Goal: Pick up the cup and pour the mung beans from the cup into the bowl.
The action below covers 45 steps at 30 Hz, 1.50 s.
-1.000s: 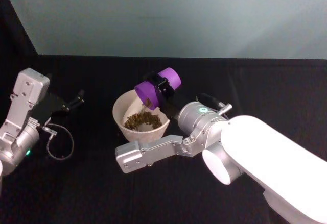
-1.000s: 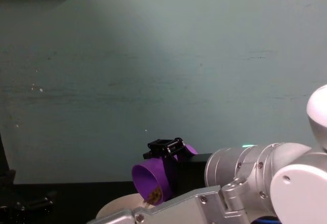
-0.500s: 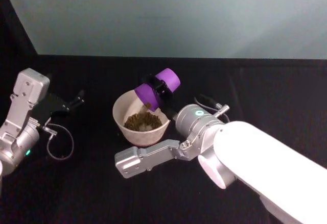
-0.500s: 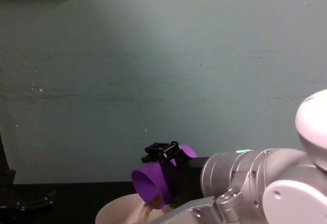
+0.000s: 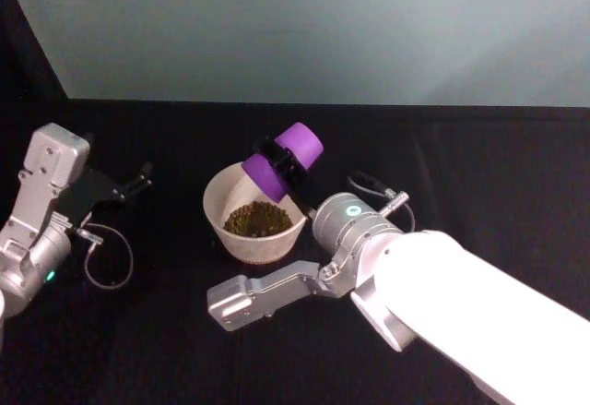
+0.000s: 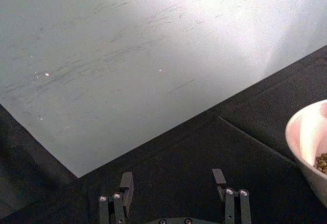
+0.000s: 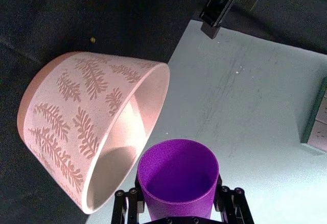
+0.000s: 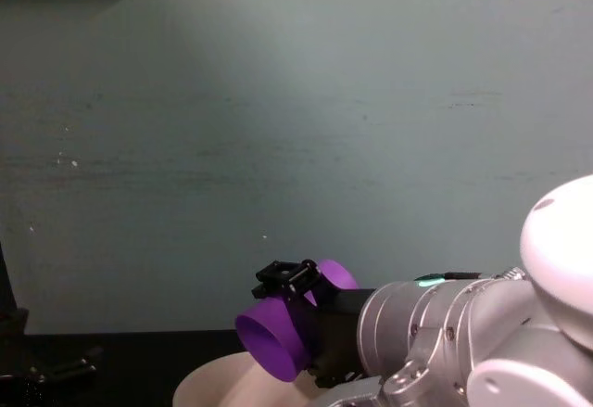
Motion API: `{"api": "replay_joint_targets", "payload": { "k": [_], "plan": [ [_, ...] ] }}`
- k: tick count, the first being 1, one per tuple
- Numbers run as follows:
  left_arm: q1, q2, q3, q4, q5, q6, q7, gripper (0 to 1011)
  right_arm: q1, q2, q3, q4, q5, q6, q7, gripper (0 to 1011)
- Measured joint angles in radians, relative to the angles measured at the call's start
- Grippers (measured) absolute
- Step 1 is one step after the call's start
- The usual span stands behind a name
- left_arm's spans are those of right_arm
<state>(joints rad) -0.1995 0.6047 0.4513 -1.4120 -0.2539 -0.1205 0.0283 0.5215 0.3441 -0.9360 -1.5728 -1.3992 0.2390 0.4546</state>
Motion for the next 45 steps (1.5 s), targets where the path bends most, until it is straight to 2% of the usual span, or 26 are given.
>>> {"api": "replay_joint_targets", "payload": {
  "k": [2, 7, 26, 29, 33, 34, 37, 39, 40, 43, 44, 45],
  "plan": [
    [0.0, 0.0, 0.0, 0.0, 0.0, 0.0, 0.0, 1000, 0.002, 0.001, -0.009, 0.0, -0.021, 0.004, 0.002, 735],
    [0.0, 0.0, 0.0, 0.0, 0.0, 0.0, 0.0, 1000, 0.001, 0.0, -0.013, 0.002, -0.035, 0.004, 0.003, 735],
    [0.0, 0.0, 0.0, 0.0, 0.0, 0.0, 0.0, 1000, -0.005, -0.005, -0.002, 0.004, -0.028, -0.004, -0.007, 735],
    [0.0, 0.0, 0.0, 0.0, 0.0, 0.0, 0.0, 1000, -0.008, -0.005, 0.005, -0.001, -0.013, -0.01, -0.012, 735],
    [0.0, 0.0, 0.0, 0.0, 0.0, 0.0, 0.0, 1000, -0.022, -0.004, 0.035, -0.017, 0.049, -0.026, -0.037, 736],
    [0.0, 0.0, 0.0, 0.0, 0.0, 0.0, 0.0, 1000, -0.03, -0.005, 0.053, -0.026, 0.085, -0.032, -0.045, 736],
    [0.0, 0.0, 0.0, 0.0, 0.0, 0.0, 0.0, 1000, -0.045, -0.009, 0.089, -0.042, 0.147, -0.035, -0.052, 736],
    [0.0, 0.0, 0.0, 0.0, 0.0, 0.0, 0.0, 1000, -0.06, -0.013, 0.126, -0.06, 0.206, -0.037, -0.063, 735],
    [0.0, 0.0, 0.0, 0.0, 0.0, 0.0, 0.0, 1000, -0.072, -0.017, 0.156, -0.072, 0.256, -0.041, -0.073, 736],
    [0.0, 0.0, 0.0, 0.0, 0.0, 0.0, 0.0, 1000, -0.092, -0.026, 0.204, -0.09, 0.333, -0.048, -0.087, 736],
    [0.0, 0.0, 0.0, 0.0, 0.0, 0.0, 0.0, 1000, -0.104, -0.033, 0.234, -0.099, 0.389, -0.054, -0.092, 736],
    [0.0, 0.0, 0.0, 0.0, 0.0, 0.0, 0.0, 1000, -0.11, -0.038, 0.252, -0.102, 0.419, -0.058, -0.093, 736]
  ]
}}
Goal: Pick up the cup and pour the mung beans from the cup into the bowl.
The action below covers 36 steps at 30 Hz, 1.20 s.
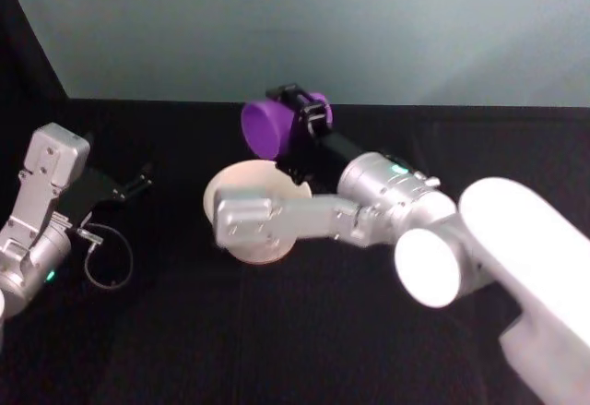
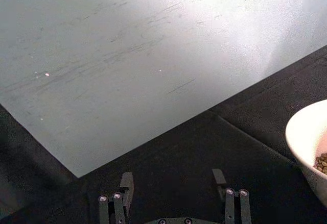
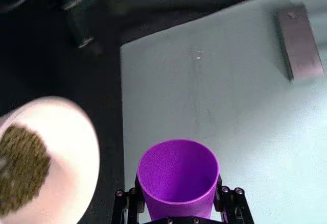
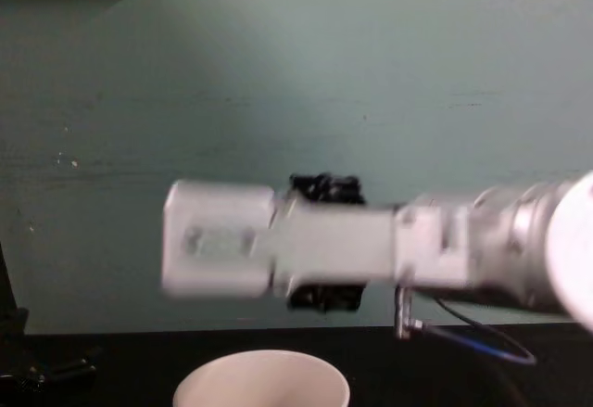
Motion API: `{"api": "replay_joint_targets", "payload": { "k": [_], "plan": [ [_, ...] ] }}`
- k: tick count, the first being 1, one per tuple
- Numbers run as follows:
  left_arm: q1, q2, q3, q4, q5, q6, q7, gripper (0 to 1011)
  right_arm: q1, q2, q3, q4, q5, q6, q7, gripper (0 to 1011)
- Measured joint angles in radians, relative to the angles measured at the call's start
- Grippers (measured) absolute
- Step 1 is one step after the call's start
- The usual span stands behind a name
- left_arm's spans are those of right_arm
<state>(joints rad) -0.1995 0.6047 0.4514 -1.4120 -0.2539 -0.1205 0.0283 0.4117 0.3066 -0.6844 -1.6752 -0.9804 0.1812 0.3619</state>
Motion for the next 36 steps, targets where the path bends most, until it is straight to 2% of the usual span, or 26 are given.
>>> {"api": "replay_joint_targets", "payload": {
  "k": [1, 2, 4, 7, 8, 10, 12, 14, 15, 18, 19, 20, 21, 24, 25, 27, 28, 30, 36],
  "plan": [
    [0.0, 0.0, 0.0, 0.0, 0.0, 0.0, 0.0, 1000, -0.01, -0.008, 0.034, -0.005, 0.067, -0.01, -0.001, 735],
    [0.0, 0.0, 0.0, 0.0, 0.0, 0.0, 0.0, 1000, -0.01, -0.008, 0.034, -0.005, 0.067, -0.01, -0.001, 735],
    [0.0, 0.0, 0.0, 0.0, 0.0, 0.0, 0.0, 1000, -0.03, -0.024, 0.107, -0.011, 0.209, -0.033, 0.011, 735],
    [0.0, 0.0, 0.0, 0.0, 0.0, 0.0, 0.0, 1000, -0.039, -0.035, 0.161, -0.011, 0.319, -0.049, 0.032, 735],
    [0.0, 0.0, 0.0, 0.0, 0.0, 0.0, 0.0, 1000, -0.044, -0.04, 0.194, -0.008, 0.388, -0.057, 0.049, 735],
    [0.0, 0.0, 0.0, 0.0, 0.0, 0.0, 0.0, 1000, -0.048, -0.045, 0.222, -0.004, 0.45, -0.062, 0.065, 735],
    [0.0, 0.0, 0.0, 0.0, 0.0, 0.0, 0.0, 1000, -0.054, -0.055, 0.268, 0.006, 0.544, -0.067, 0.093, 735],
    [0.0, 0.0, 0.0, 0.0, 0.0, 0.0, 0.0, 1000, -0.057, -0.062, 0.294, 0.014, 0.604, -0.067, 0.113, 736],
    [0.0, 0.0, 0.0, 0.0, 0.0, 0.0, 0.0, 1000, -0.06, -0.07, 0.32, 0.023, 0.66, -0.065, 0.131, 735],
    [0.0, 0.0, 0.0, 0.0, 0.0, 0.0, 0.0, 1000, -0.066, -0.082, 0.355, 0.039, 0.738, -0.061, 0.153, 735],
    [0.0, 0.0, 0.0, 0.0, 0.0, 0.0, 0.0, 1000, -0.07, -0.093, 0.376, 0.054, 0.79, -0.06, 0.168, 736],
    [0.0, 0.0, 0.0, 0.0, 0.0, 0.0, 0.0, 1000, -0.072, -0.098, 0.386, 0.062, 0.812, -0.059, 0.175, 735],
    [0.0, 0.0, 0.0, 0.0, 0.0, 0.0, 0.0, 1000, -0.079, -0.109, 0.409, 0.083, 0.865, -0.057, 0.188, 735],
    [0.0, 0.0, 0.0, 0.0, 0.0, 0.0, 0.0, 1000, -0.089, -0.124, 0.438, 0.118, 0.931, -0.052, 0.203, 735],
    [0.0, 0.0, 0.0, 0.0, 0.0, 0.0, 0.0, 1000, -0.094, -0.133, 0.456, 0.144, 0.974, -0.049, 0.213, 736],
    [0.0, 0.0, 0.0, 0.0, 0.0, 0.0, 0.0, 1000, -0.102, -0.143, 0.481, 0.181, 1.029, -0.045, 0.226, 735],
    [0.0, 0.0, 0.0, 0.0, 0.0, 0.0, 0.0, 1000, -0.102, -0.143, 0.481, 0.181, 1.029, -0.045, 0.226, 735],
    [0.0, 0.0, 0.0, 0.0, 0.0, 0.0, 0.0, 1000, -0.109, -0.149, 0.5, 0.224, 1.078, -0.042, 0.237, 736],
    [0.0, 0.0, 0.0, 0.0, 0.0, 0.0, 0.0, 1000, -0.118, -0.143, 0.508, 0.284, 1.116, -0.061, 0.245, 736]
  ]
}}
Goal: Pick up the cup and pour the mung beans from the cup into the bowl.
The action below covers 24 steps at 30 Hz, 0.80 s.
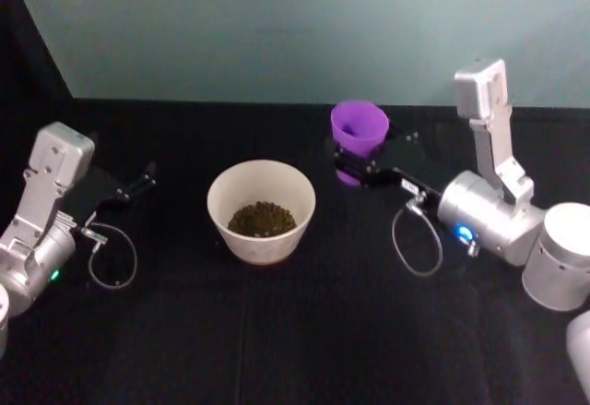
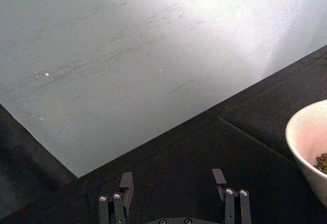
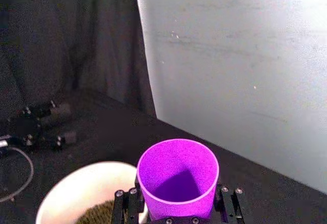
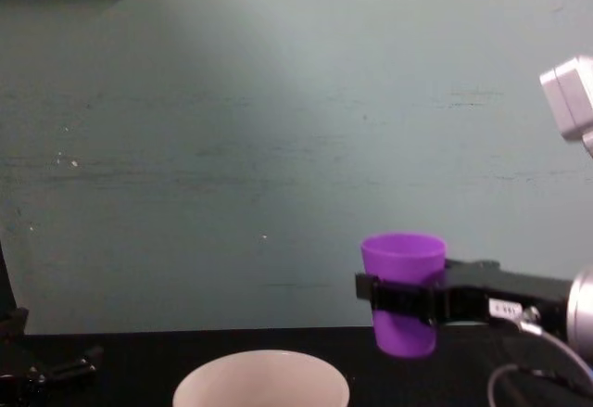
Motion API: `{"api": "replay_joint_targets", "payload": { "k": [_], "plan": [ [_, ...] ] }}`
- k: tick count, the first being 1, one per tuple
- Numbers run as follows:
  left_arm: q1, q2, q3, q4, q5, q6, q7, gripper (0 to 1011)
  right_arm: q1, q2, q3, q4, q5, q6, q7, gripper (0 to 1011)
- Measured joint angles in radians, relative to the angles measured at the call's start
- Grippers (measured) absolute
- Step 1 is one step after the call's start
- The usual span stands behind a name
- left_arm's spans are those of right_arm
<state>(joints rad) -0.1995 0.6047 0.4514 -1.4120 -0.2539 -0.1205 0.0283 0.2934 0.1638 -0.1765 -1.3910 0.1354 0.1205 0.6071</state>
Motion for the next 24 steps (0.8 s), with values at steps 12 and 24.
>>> {"api": "replay_joint_targets", "payload": {
  "k": [12, 24],
  "plan": [
    [0.0, 0.0, 0.0, 0.0, 0.0, 0.0, 0.0, 1000, 0.036, 0.015, -0.013, 0.187, 0.037, -0.123, 0.014, 735],
    [0.0, 0.0, 0.0, 0.0, 0.0, 0.0, 0.0, 1000, 0.072, 0.03, -0.05, 0.264, 0.047, -0.154, 0.014, 736]
  ]
}}
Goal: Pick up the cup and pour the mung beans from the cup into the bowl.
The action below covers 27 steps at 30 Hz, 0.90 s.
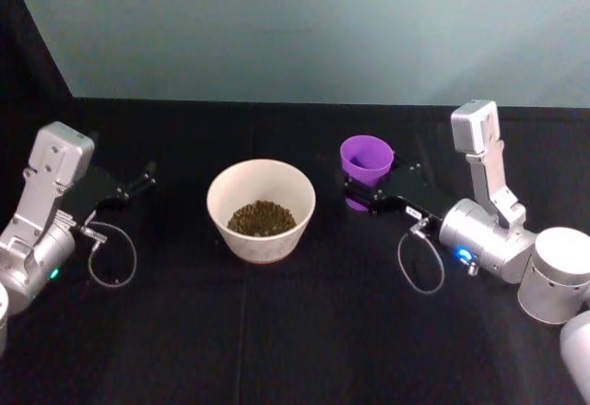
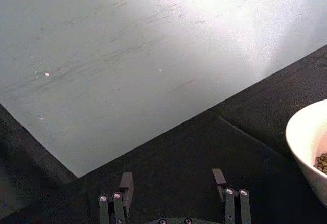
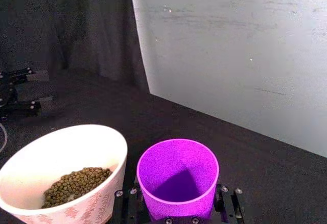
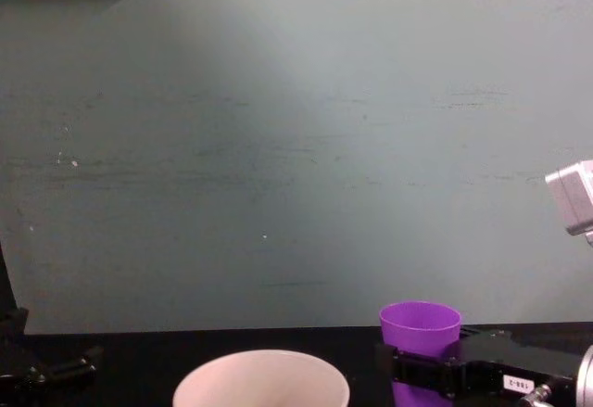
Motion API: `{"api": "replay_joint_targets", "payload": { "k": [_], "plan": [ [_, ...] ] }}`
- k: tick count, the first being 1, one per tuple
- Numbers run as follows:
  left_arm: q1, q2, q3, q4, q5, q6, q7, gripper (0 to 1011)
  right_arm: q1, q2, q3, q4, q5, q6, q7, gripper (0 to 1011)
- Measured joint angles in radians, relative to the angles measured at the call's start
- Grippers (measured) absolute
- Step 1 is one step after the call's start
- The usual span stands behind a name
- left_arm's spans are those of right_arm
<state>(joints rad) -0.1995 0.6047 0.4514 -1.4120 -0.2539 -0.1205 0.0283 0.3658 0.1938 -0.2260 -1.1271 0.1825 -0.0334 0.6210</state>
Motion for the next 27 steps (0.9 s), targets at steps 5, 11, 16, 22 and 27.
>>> {"api": "replay_joint_targets", "payload": {
  "k": [5, 11, 16, 22, 27],
  "plan": [
    [0.0, 0.0, 0.0, 0.0, 0.0, 0.0, 0.0, 1000, 0.012, 0.006, -0.018, 0.022, 0.003, -0.014, 0.001, 735],
    [0.0, 0.0, 0.0, 0.0, 0.0, 0.0, 0.0, 1000, 0.018, 0.015, -0.036, 0.032, 0.004, -0.018, -0.008, 736],
    [0.0, 0.0, 0.0, 0.0, 0.0, 0.0, 0.0, 1000, 0.023, 0.021, -0.048, 0.038, 0.004, -0.014, -0.022, 736],
    [0.0, 0.0, 0.0, 0.0, 0.0, 0.0, 0.0, 1000, 0.027, 0.031, -0.067, 0.045, 0.003, -0.002, -0.038, 735],
    [0.0, 0.0, 0.0, 0.0, 0.0, 0.0, 0.0, 1000, 0.031, 0.039, -0.082, 0.048, 0.004, 0.006, -0.046, 736]
  ]
}}
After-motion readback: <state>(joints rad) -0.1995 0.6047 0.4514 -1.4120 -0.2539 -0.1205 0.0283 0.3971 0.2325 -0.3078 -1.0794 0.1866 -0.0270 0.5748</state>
